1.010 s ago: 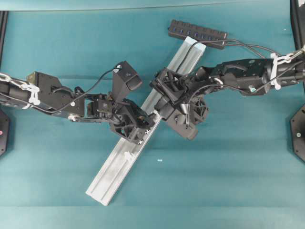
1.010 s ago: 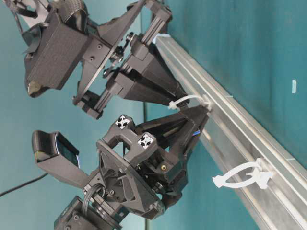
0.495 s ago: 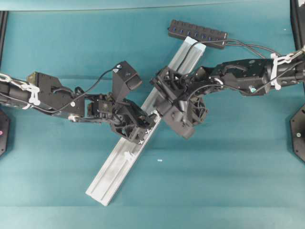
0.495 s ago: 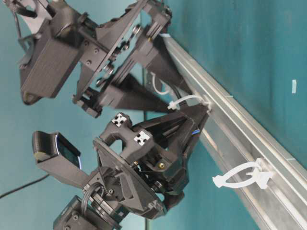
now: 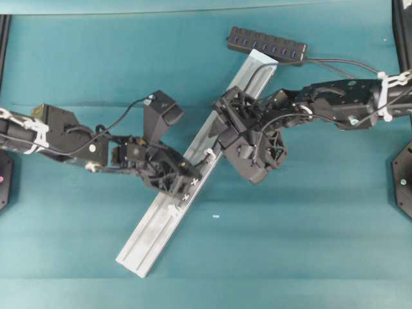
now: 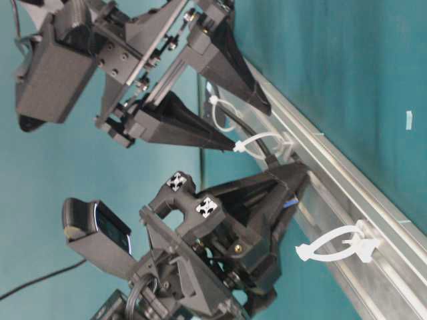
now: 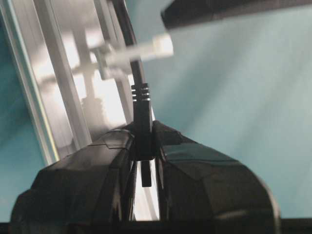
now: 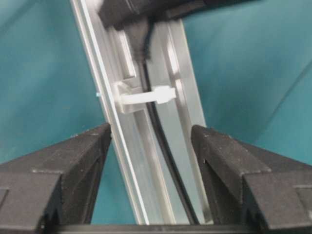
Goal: Pass the USB cable through three rings with both arms.
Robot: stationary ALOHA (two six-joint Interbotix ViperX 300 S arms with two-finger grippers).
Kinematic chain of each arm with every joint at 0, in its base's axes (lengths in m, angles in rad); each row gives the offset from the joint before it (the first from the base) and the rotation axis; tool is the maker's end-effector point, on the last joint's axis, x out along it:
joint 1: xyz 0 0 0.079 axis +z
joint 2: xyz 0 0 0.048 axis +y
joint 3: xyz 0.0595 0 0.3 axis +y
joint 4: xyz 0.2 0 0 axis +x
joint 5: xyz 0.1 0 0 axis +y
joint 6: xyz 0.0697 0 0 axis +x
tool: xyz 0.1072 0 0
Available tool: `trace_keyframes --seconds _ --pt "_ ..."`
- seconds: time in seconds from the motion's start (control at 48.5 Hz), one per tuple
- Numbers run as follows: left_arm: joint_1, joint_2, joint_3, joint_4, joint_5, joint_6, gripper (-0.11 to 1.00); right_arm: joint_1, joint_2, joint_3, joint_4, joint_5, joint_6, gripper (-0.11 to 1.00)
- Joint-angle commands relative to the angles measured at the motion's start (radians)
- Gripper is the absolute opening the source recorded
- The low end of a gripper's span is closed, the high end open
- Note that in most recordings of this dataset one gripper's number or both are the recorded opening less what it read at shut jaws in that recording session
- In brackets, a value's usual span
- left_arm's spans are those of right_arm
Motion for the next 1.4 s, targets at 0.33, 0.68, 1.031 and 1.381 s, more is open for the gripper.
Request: trace_keyframes --seconds 0.33,0.68,1.031,1.381 --pt "-0.038 -0.087 0.026 0.002 -0.002 -0.034 0.11 0.057 -0.025 -0.006 0.003 -0.054 0.046 0.78" --pt "-0.041 -0.087 0.032 0.002 -0.002 -0.034 0.11 0.109 0.011 -0.021 0.002 -0.104 0.046 0.77" --pt "-0.046 -0.087 0.032 0.002 -0.003 -0.034 0.11 0.117 0.054 -0.049 0.000 -0.106 0.044 0.64" --pt "-0.048 -0.087 0.031 0.002 -0.002 -0.034 0.11 0.117 0.081 -0.074 -0.041 -0.078 0.041 0.57"
